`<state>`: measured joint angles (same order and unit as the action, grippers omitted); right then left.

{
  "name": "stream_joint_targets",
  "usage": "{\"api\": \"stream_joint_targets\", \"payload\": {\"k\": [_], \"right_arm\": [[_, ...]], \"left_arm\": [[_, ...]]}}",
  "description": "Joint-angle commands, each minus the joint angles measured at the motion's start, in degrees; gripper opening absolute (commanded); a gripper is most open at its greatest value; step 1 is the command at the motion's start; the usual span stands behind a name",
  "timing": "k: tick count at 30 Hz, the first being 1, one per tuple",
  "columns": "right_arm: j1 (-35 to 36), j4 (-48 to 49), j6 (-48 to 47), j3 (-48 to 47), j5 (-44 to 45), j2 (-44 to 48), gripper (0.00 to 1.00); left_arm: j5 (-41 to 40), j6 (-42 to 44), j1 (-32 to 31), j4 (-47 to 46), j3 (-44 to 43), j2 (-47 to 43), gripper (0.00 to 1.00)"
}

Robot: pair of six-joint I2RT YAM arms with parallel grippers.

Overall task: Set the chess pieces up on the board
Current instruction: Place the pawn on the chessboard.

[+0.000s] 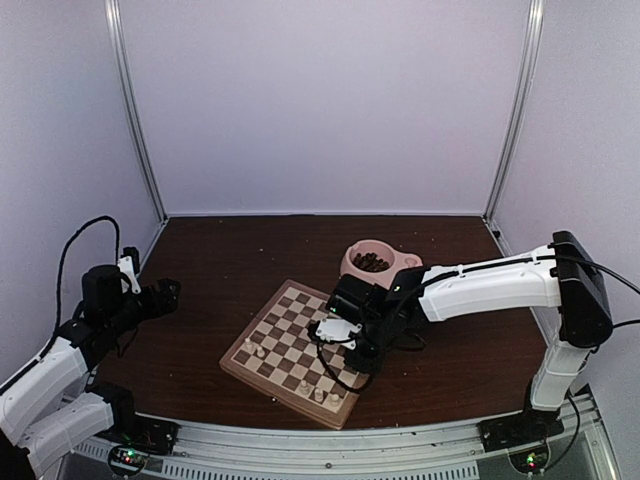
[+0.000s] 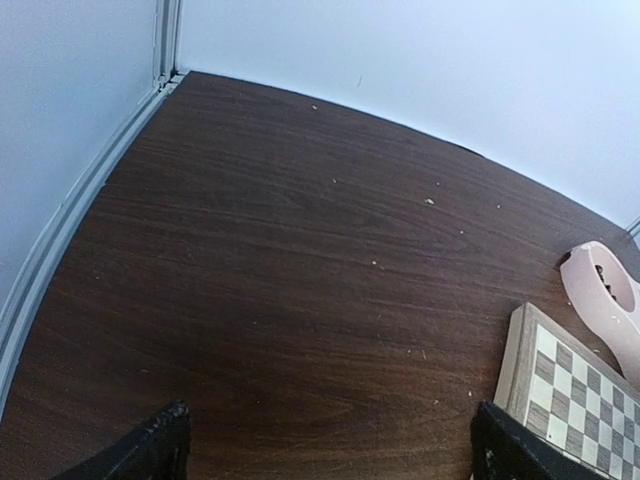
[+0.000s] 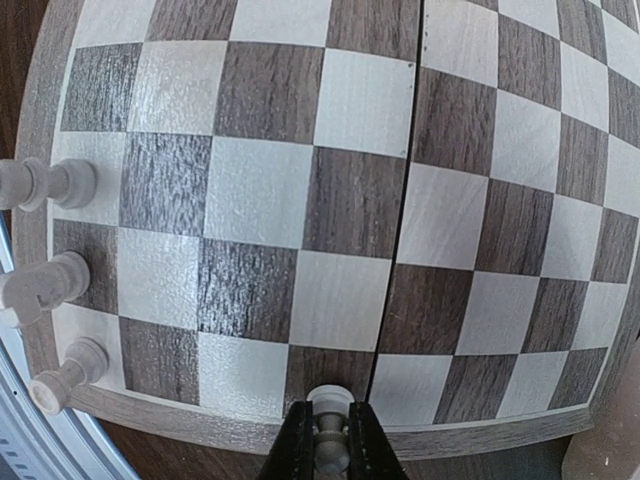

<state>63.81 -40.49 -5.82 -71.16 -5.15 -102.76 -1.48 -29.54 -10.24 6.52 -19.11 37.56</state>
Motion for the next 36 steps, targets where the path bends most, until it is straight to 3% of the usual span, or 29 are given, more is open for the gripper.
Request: {"api": "stream_joint_targets", "payload": {"k": [1,8,17,24,29,31,36], "right_arm": [[0.7,0.4,0.0,-1.4,-0.3,-0.3,0.0],[0.8,0.8,0.0,-1.1,0.6,0.5,0.15],[0.8,2.5,-0.1,-0.1,-0.1,0.7,0.17],[0.8,3.1,-0.1,0.2,0.3,1.8,0.31],[0.8,3.6,0.3,1.1,1.8,3.2,0.32],[0.8,3.6,0.4,1.4,2.3,3.6,0.4],[0.8,1.9,0.6,1.2,2.8,3.8,0.37]], "left_arm": [[1.1,-0.3,-0.2,-3.2,-1.4,0.0,0.98],[1.5,-0.2,-0.1,-3.4,-1.5,0.4,0.98],[3.8,-0.3,-0.1,-3.2,-1.9,0.4,0.98],[4.0,-0.3,-0.1,-3.6,-2.4,1.1,0.98],[4.0,-0.3,-0.1,-3.4,-2.2,0.7,0.98],[4.0,-0.2,-0.1,-3.1,-2.2,0.3,0.98],[3.9,-0.1,-0.1,-3.0,-2.1,-0.1,0.98]]}}
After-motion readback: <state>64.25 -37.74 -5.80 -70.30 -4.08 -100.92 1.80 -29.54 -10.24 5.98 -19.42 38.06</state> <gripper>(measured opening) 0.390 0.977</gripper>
